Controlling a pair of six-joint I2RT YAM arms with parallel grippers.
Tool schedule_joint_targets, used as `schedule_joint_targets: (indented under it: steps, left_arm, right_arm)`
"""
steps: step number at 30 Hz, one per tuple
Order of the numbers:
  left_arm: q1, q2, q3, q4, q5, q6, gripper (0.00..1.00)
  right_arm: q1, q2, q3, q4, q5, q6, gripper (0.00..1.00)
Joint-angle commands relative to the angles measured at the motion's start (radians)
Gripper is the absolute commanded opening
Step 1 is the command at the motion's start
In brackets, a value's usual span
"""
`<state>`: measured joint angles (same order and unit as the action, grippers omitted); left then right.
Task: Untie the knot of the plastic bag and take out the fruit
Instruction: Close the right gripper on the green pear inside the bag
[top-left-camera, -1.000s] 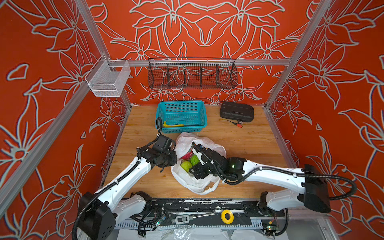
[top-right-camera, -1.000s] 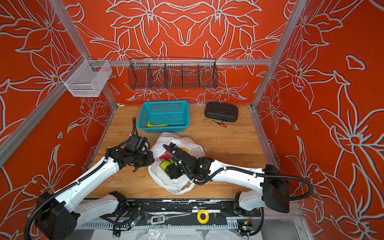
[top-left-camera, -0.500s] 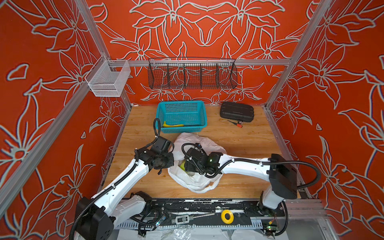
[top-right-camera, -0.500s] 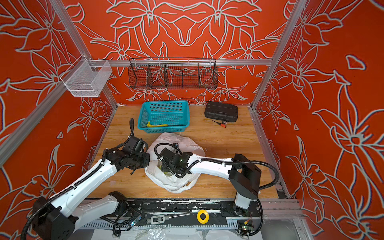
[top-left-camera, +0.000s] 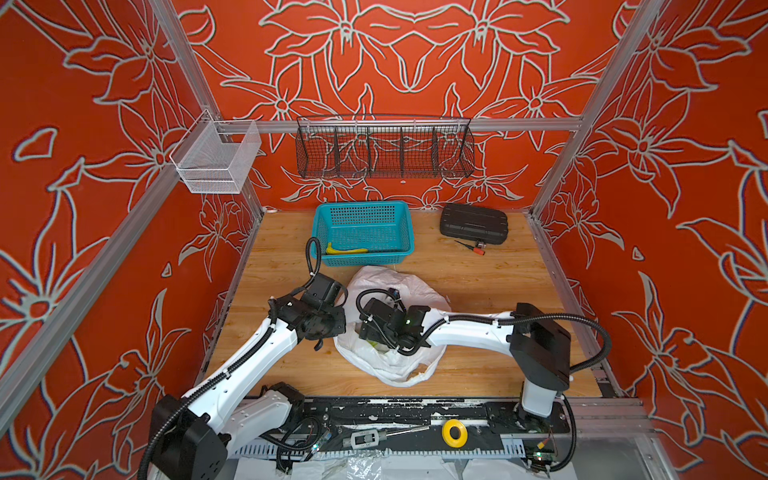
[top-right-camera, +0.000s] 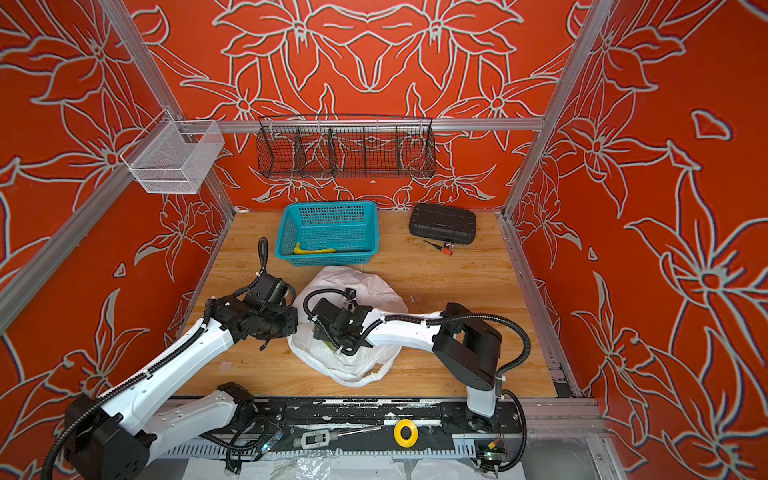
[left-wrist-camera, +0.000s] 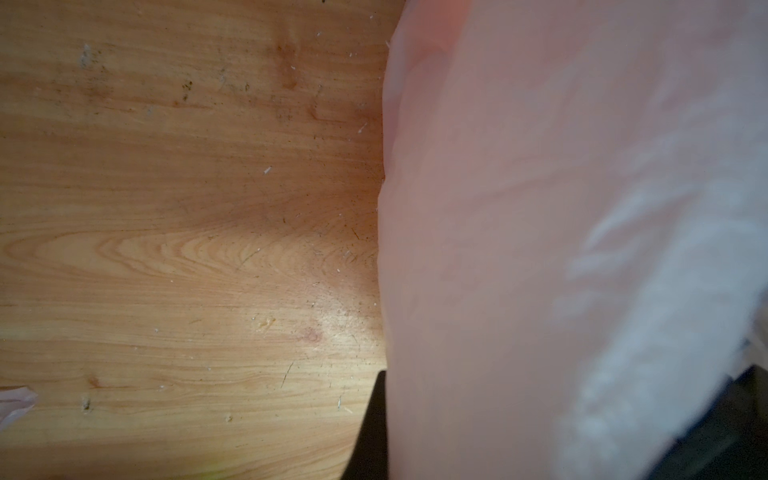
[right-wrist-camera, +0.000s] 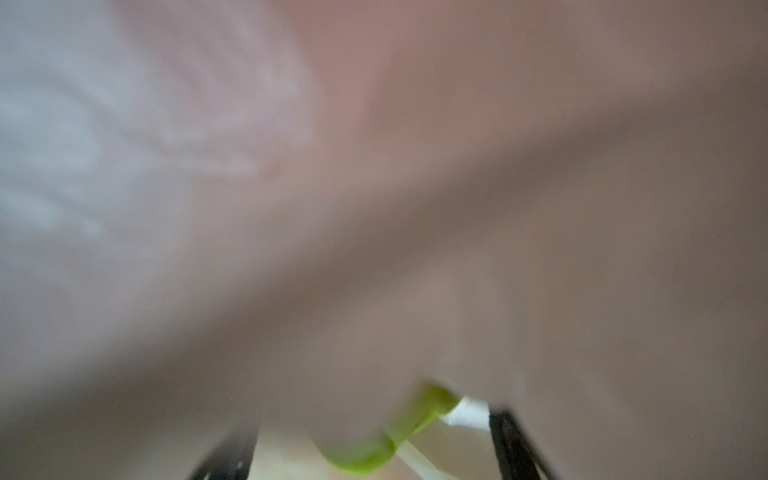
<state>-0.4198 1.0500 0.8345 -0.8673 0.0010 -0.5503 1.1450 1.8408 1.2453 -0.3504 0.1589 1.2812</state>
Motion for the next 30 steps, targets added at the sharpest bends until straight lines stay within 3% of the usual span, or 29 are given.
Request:
schedule_joint_targets:
  steps: [1,5,14,22,30]
  left_arm:
    - [-0.001,-0.015,0.013,-0.024,-0.007,0.002,0.05]
    - [-0.001,-0.020,0.011,-0.022,-0.007,0.002,0.05]
    - [0.000,-0.021,0.004,0.010,0.023,-0.008,0.05]
    - [-0.001,-0.019,0.031,0.016,0.033,-0.007,0.06]
    - [-0.001,-0.027,0.044,0.020,0.050,-0.015,0.35]
  right_arm:
    - [0.003,0.034,0.026,0.030,0.066,0.006,0.86]
    - [0.001,0.042,0.001,0.100,0.057,-0.015,0.84]
    - [-0.002,-0.018,-0.077,0.210,0.019,-0.047,0.67]
    - [0.000,-0.077,-0.120,0.197,0.017,-0.096,0.62]
    - [0.002,-0.155,-0.179,0.209,0.041,-0.137,0.58]
